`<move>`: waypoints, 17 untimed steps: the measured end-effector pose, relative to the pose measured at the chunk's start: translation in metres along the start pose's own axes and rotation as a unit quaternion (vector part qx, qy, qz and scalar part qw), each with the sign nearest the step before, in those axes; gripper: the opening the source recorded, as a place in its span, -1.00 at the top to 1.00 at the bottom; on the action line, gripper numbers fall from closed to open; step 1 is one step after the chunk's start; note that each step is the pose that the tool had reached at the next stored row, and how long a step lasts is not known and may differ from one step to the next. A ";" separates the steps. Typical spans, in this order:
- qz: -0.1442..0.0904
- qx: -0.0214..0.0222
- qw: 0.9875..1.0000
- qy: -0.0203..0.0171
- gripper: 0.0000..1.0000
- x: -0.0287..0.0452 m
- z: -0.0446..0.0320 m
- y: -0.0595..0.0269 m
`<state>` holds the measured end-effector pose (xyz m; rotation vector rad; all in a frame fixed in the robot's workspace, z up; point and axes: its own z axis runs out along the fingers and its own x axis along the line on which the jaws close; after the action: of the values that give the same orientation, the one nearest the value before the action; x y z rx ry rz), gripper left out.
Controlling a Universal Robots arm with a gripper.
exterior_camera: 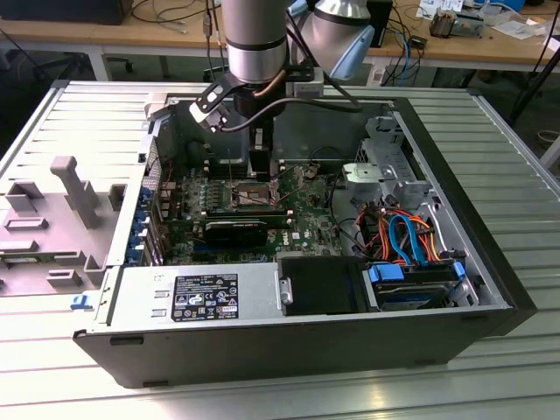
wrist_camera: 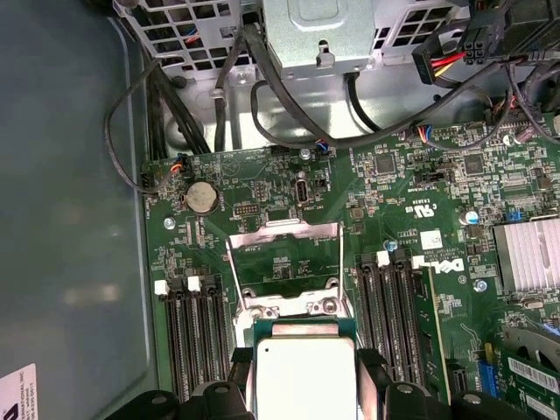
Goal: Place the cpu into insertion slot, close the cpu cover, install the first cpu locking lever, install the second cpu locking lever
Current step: 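Place the cpu into insertion slot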
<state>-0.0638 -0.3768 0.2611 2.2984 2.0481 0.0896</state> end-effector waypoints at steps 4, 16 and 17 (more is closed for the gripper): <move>0.000 0.000 1.000 0.000 -0.09 -0.0001 -0.0001 -0.0012; 0.000 0.000 1.000 0.000 -0.09 0.0000 -0.0001 -0.0033; 0.000 0.000 1.000 0.000 -0.09 0.0002 -0.0001 -0.0033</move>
<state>-0.0670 -0.3762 0.2609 2.2984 2.0481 0.0894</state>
